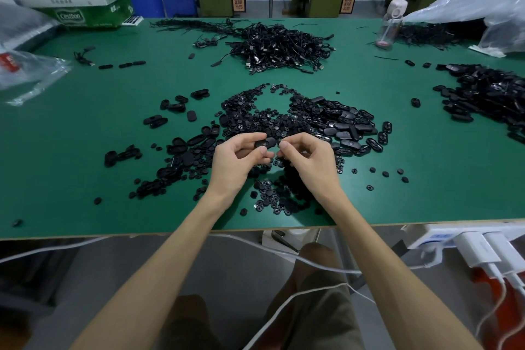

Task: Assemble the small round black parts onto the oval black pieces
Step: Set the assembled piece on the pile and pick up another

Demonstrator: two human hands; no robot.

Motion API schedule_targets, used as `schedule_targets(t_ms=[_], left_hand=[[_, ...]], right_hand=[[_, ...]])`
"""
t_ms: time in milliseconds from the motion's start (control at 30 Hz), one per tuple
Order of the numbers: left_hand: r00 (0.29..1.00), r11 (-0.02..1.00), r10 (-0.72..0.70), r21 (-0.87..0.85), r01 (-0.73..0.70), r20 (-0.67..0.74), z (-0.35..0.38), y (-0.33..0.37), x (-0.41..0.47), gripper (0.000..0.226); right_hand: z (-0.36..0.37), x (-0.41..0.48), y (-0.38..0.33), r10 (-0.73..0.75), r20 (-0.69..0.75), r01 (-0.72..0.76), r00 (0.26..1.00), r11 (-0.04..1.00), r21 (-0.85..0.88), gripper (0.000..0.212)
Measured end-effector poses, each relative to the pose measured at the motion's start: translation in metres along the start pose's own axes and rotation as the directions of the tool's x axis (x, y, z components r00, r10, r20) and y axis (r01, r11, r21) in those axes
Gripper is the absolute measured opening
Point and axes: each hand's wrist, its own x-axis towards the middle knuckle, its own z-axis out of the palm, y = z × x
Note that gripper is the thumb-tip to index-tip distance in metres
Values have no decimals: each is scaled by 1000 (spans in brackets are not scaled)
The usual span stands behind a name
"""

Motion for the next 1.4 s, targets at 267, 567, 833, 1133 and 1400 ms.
schedule_targets(t_ms=[267,567,833,1133,1400], left_hand=[[1000,1000,6,-1,-6,17,1,0,1,26],[1000,998,-21,-53,21,5,2,2,0,17],[985,996,27,83,-41,169,6,5,-2,43],[997,999,-33,19,34,-76,2,2,-2,16],[999,999,-41,-18,41,-34,3,2,-3,14]], right_hand=[[-1,0,-3,-7,15,7,1000,1000,-7,8],[-2,0,1,-26,-6,25,1000,999,-32,7],[-1,-2,-6,-51,15,51,999,999,-16,7],[1,-5,-12,-68,44,74,997,985,-158,8],[1,-5,-13,-59,27,62,998,985,-163,6]])
